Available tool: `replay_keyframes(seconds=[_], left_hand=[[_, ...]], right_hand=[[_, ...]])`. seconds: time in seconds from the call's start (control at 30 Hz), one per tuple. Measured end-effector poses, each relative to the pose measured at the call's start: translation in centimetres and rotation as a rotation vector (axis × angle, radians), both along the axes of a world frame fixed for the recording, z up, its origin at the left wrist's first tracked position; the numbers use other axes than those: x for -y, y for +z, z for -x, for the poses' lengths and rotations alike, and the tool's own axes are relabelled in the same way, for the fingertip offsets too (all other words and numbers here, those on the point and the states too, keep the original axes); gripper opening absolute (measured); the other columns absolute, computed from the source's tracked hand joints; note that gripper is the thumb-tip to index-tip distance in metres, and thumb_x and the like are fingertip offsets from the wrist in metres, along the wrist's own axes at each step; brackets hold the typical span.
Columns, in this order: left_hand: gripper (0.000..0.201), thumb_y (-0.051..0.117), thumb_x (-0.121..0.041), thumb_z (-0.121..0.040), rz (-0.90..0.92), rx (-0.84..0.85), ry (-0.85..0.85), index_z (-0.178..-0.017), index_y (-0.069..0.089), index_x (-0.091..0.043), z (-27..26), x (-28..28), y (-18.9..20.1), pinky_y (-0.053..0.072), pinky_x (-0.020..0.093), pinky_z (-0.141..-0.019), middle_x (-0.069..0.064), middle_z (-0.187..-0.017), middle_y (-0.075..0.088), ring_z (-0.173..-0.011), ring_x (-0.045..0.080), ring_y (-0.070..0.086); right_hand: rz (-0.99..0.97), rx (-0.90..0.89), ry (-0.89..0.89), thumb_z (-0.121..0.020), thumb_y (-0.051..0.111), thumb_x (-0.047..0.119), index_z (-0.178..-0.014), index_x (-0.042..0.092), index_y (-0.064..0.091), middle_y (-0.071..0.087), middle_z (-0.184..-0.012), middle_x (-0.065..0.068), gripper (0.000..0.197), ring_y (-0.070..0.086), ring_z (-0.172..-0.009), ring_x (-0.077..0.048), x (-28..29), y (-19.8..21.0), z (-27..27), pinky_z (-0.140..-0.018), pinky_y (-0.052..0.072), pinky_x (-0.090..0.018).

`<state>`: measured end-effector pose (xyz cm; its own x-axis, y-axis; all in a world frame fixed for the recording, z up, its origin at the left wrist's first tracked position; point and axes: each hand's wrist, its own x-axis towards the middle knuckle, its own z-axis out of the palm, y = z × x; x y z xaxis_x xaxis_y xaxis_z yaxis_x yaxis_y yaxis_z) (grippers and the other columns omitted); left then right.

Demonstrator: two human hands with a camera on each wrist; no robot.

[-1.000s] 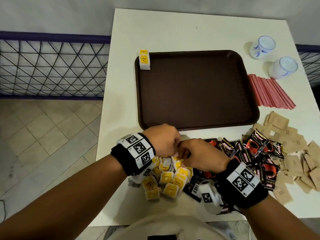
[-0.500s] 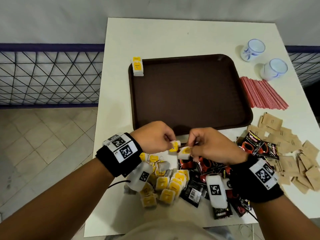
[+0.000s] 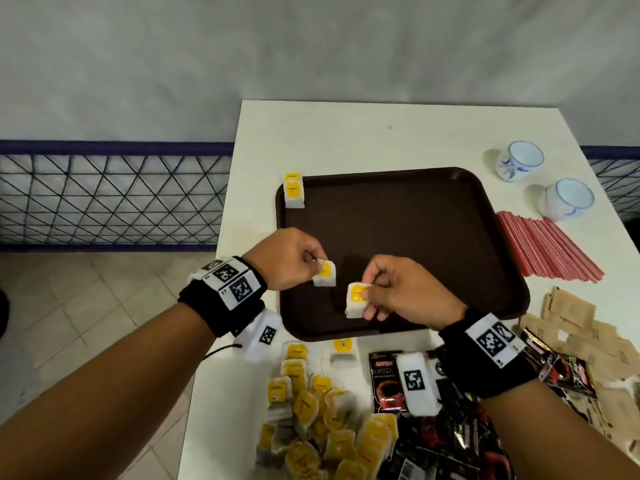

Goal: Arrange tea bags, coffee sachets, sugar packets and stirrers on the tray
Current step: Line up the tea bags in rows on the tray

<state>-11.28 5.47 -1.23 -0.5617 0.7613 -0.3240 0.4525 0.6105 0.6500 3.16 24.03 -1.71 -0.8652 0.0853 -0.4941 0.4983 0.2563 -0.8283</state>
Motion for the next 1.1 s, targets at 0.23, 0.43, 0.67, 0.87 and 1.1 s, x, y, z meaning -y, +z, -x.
replay_keyframes(seconds=[0.23,0.43,0.67,0.87,1.1], left_hand=[[0.012,0.060,-0.020,-0.091,0.120,-0.051,0.034,-0.096,0.070,-0.020,6.8,-1.5,-0.4,0.050,0.024,-0.073,-0.003,-0.066,0.071,-0.068,0.009,0.067],[0.019,0.064,-0.024,-0.090,0.130,-0.194,0.029,-0.104,0.074,-0.016,10.6,-2.1,-0.8,0.043,0.023,-0.078,-0.004,-0.086,0.067,-0.080,0.013,0.058],[0.010,0.074,-0.019,-0.081,0.028,-0.173,0.128,-0.091,0.074,-0.022,12.3,-2.3,-1.8,0.049,0.024,-0.075,-0.014,-0.070,0.061,-0.067,0.003,0.055],[0.013,0.075,-0.016,-0.079,-0.023,-0.161,0.170,-0.090,0.075,-0.023,13.1,-2.0,-2.0,0.045,0.020,-0.069,-0.008,-0.075,0.066,-0.072,0.008,0.057],[0.015,0.070,-0.019,-0.086,-0.058,-0.176,0.196,-0.098,0.078,-0.021,13.5,-1.9,-2.1,0.040,0.017,-0.074,-0.005,-0.089,0.072,-0.083,0.007,0.061]], right_hand=[[0.009,0.008,0.037,-0.094,0.060,-0.002,-0.090,0.007,0.054,0.070,-0.071,-0.023,0.012,0.072,-0.063,-0.024,1.0,-1.4,6.9,-0.054,0.058,-0.028],[0.046,0.021,0.034,-0.093,0.058,-0.009,-0.090,0.005,0.052,0.065,-0.073,-0.025,0.015,0.070,-0.056,-0.020,1.0,-1.7,11.6,-0.051,0.057,-0.025],[-0.017,0.013,0.026,-0.094,0.059,-0.003,-0.090,0.005,0.053,0.066,-0.067,-0.021,0.011,0.065,-0.048,-0.016,1.6,-2.7,14.8,-0.045,0.051,-0.024],[0.016,-0.002,-0.036,-0.093,0.062,-0.004,-0.089,0.004,0.054,0.063,-0.070,-0.020,0.012,0.065,-0.048,-0.016,1.7,-3.2,16.4,-0.042,0.050,-0.022],[0.008,-0.036,-0.065,-0.092,0.064,-0.003,-0.087,0.004,0.056,0.064,-0.068,-0.020,0.011,0.066,-0.049,-0.018,1.9,-3.5,17.8,-0.043,0.050,-0.023]])
